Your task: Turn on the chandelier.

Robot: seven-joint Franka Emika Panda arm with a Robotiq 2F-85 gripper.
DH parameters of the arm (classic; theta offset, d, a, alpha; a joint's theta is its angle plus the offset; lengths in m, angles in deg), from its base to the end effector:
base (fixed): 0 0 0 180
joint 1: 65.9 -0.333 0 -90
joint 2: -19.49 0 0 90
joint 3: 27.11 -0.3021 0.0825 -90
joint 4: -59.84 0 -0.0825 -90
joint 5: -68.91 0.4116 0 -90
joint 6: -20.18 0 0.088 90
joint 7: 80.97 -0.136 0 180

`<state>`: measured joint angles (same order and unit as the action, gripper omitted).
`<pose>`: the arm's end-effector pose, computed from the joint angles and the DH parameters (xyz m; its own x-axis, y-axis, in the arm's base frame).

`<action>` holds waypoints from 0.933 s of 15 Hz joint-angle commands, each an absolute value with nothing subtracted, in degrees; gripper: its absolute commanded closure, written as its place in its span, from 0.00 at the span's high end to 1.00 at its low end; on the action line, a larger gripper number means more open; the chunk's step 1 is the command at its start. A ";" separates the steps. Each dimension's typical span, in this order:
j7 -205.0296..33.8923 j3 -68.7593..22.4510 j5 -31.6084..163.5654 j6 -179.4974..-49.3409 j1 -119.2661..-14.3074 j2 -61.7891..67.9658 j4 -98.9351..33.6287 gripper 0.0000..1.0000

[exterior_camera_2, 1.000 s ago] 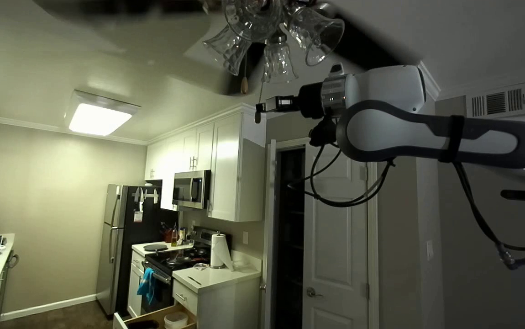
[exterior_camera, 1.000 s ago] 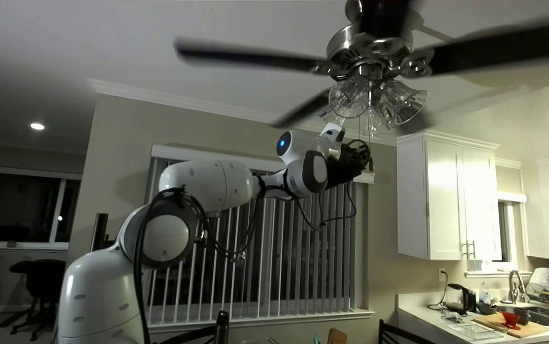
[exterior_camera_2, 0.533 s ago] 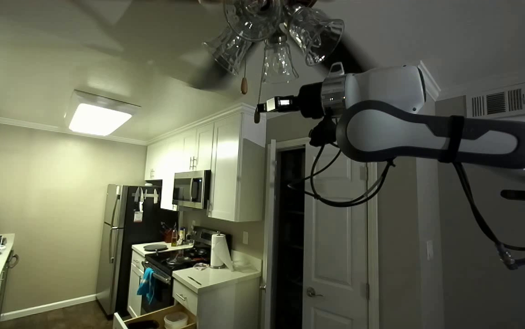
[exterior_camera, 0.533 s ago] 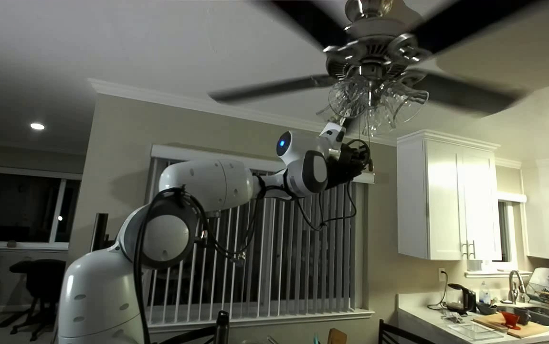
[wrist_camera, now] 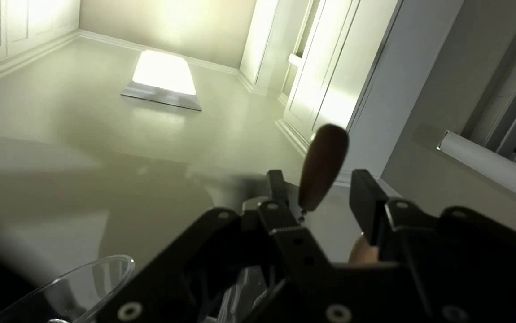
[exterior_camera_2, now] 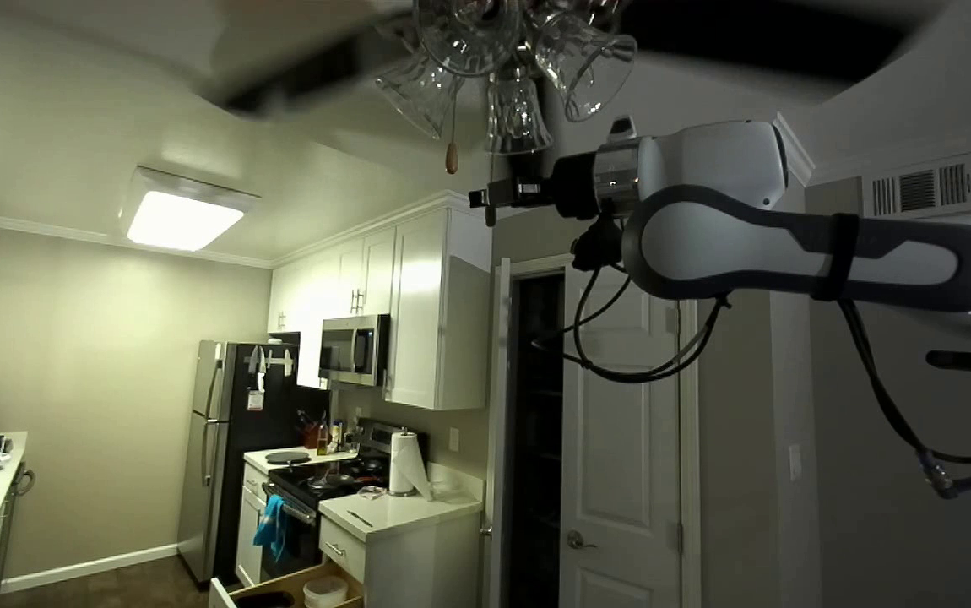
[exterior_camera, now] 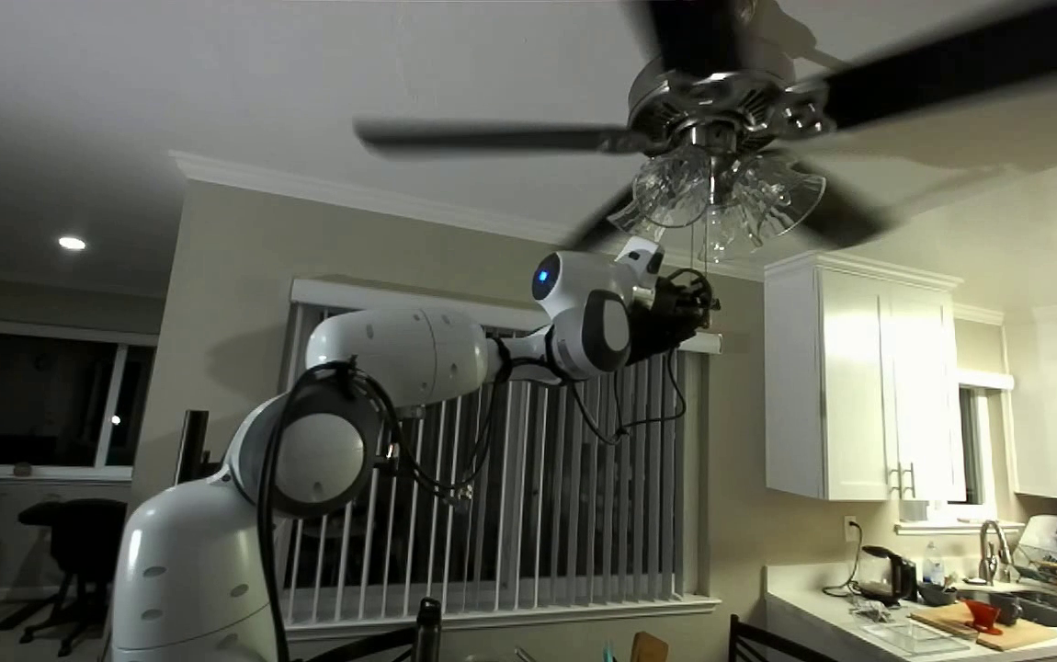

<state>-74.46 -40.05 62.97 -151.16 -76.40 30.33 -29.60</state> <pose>0.4895 0.2434 0.8982 -0.1370 0.2191 0.9660 0.3585 -0.8982 0.2545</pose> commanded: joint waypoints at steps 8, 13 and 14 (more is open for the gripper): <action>-74.88 -40.79 61.51 -150.26 -76.43 30.22 -29.06 0.04; -73.83 -40.69 63.03 -150.06 -76.84 30.67 -30.86 0.04; -73.49 -40.19 64.37 -149.99 -77.46 30.74 -32.27 0.04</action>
<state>-74.46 -40.81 62.97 -150.99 -76.60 30.30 -29.59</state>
